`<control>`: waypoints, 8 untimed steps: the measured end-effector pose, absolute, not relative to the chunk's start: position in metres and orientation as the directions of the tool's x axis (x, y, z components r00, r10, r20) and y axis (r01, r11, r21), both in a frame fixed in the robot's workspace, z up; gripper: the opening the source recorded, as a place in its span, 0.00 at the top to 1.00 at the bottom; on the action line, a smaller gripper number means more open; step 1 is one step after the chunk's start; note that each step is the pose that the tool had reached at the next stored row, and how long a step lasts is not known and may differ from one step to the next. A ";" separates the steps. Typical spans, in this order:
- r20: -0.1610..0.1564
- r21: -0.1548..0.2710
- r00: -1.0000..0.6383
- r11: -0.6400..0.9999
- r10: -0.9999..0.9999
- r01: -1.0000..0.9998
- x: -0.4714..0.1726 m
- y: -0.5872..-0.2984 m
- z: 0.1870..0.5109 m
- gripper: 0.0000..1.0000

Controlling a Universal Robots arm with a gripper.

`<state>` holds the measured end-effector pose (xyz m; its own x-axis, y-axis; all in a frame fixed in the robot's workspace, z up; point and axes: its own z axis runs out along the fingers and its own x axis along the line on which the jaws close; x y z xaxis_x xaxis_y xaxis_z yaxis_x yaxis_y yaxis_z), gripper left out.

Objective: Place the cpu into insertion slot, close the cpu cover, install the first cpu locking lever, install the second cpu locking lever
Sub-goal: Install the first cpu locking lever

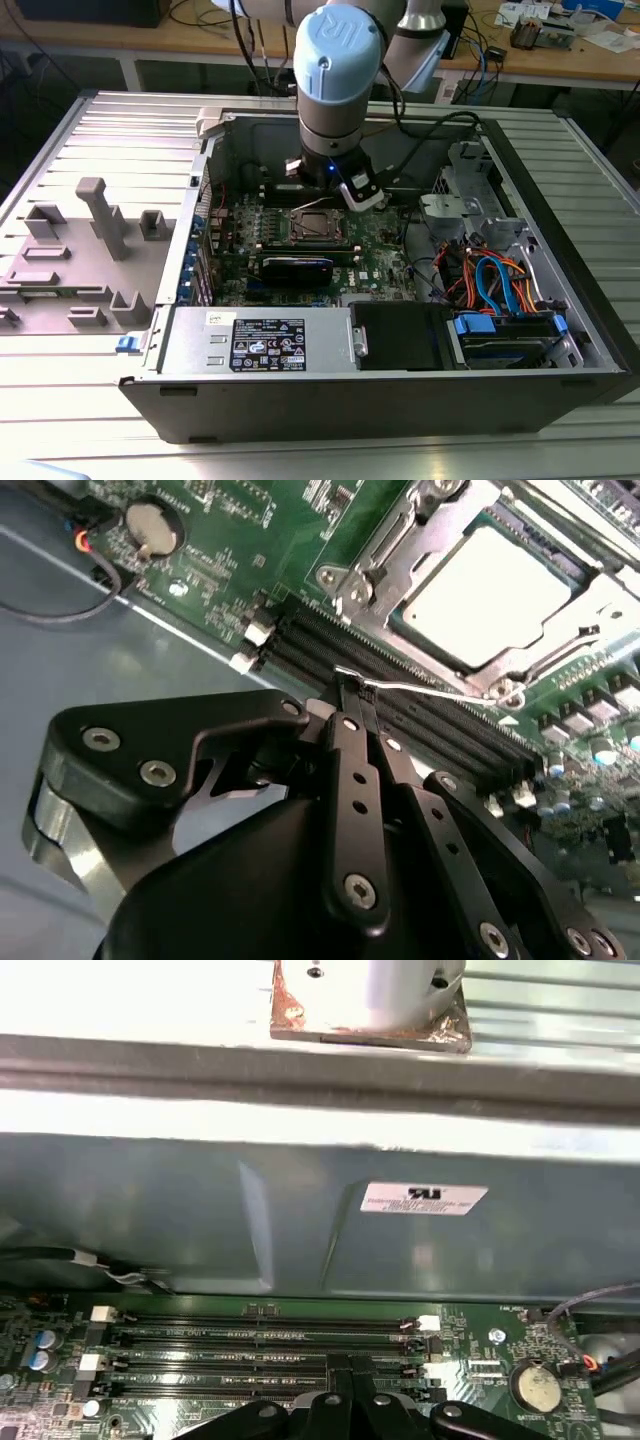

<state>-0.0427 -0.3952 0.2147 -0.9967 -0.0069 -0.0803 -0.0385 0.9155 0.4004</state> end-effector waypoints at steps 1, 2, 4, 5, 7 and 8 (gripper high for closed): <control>-0.080 0.400 -0.997 0.916 -0.007 -0.038 -0.043 -0.395 0.218 0.89; -0.080 0.400 -0.997 0.916 -0.007 -0.039 -0.043 -0.395 0.220 0.89; -0.080 0.401 -0.997 0.915 -0.007 -0.038 -0.043 -0.395 0.223 0.89; -0.080 0.400 -0.997 0.916 -0.007 -0.038 -0.043 -0.395 0.225 0.89; -0.080 0.400 -0.997 0.916 -0.007 -0.038 -0.043 -0.395 0.227 0.89; -0.080 0.400 -0.997 0.916 -0.007 -0.038 -0.043 -0.395 0.229 0.89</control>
<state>-0.0427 -0.3951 0.2289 -0.9968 -0.0068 -0.0801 -0.0384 0.9155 0.4005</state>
